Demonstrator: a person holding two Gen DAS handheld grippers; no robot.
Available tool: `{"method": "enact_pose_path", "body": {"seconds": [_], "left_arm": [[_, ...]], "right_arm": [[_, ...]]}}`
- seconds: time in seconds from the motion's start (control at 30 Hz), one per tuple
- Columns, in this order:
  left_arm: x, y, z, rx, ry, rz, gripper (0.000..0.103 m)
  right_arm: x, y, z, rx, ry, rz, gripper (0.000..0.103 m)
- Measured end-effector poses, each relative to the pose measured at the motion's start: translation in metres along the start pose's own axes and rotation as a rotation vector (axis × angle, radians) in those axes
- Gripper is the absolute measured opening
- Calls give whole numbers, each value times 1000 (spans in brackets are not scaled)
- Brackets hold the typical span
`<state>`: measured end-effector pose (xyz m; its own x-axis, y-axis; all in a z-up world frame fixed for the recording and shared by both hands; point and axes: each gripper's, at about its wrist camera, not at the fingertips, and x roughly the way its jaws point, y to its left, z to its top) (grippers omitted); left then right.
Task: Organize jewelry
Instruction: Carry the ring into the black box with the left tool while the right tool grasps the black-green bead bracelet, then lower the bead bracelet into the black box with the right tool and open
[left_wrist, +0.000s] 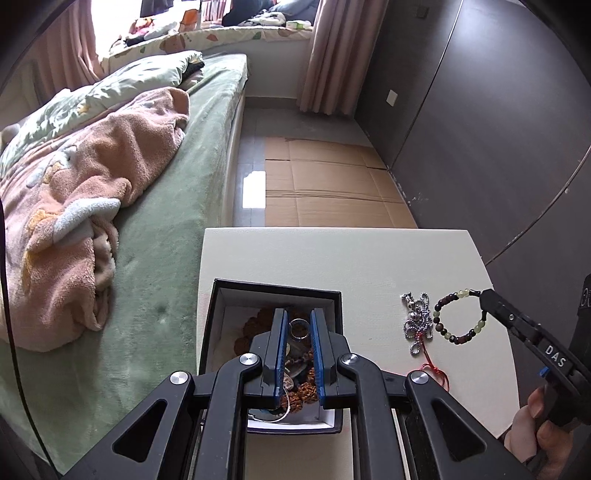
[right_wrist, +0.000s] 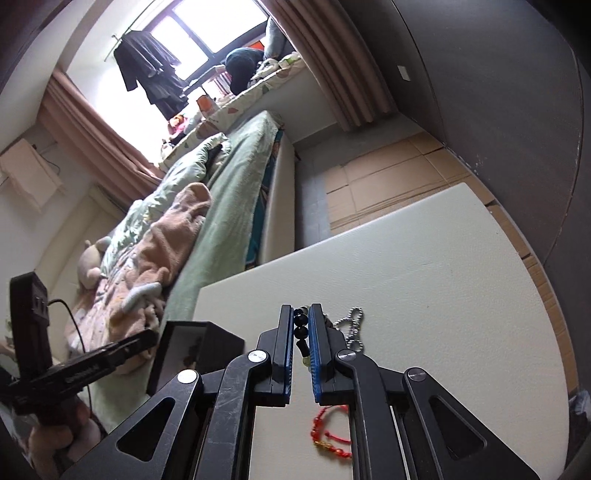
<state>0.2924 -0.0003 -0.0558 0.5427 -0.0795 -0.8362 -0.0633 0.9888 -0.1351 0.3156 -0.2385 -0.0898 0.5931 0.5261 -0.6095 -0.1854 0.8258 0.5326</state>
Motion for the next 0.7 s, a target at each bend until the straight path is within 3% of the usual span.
{"method": "enact_pose_path", "body": {"seconds": [0.2, 0.27, 0.33, 0.4, 0.7], "left_arm": [[3, 13, 0, -31, -11, -3, 16], [1, 19, -1, -46, -22, -11, 24], [-2, 26, -1, -58, -32, -14, 65], [-8, 33, -2, -74, -58, -20, 79], [-26, 66, -10, -122, -99, -19, 79]], "right_arm": [[0, 28, 0, -22, -37, 89, 9], [3, 37, -1, -21, -36, 125, 9], [5, 46, -2, -24, -32, 161, 9], [9, 57, -3, -34, -28, 191, 9], [24, 101, -16, -86, 1, 322, 9]]}}
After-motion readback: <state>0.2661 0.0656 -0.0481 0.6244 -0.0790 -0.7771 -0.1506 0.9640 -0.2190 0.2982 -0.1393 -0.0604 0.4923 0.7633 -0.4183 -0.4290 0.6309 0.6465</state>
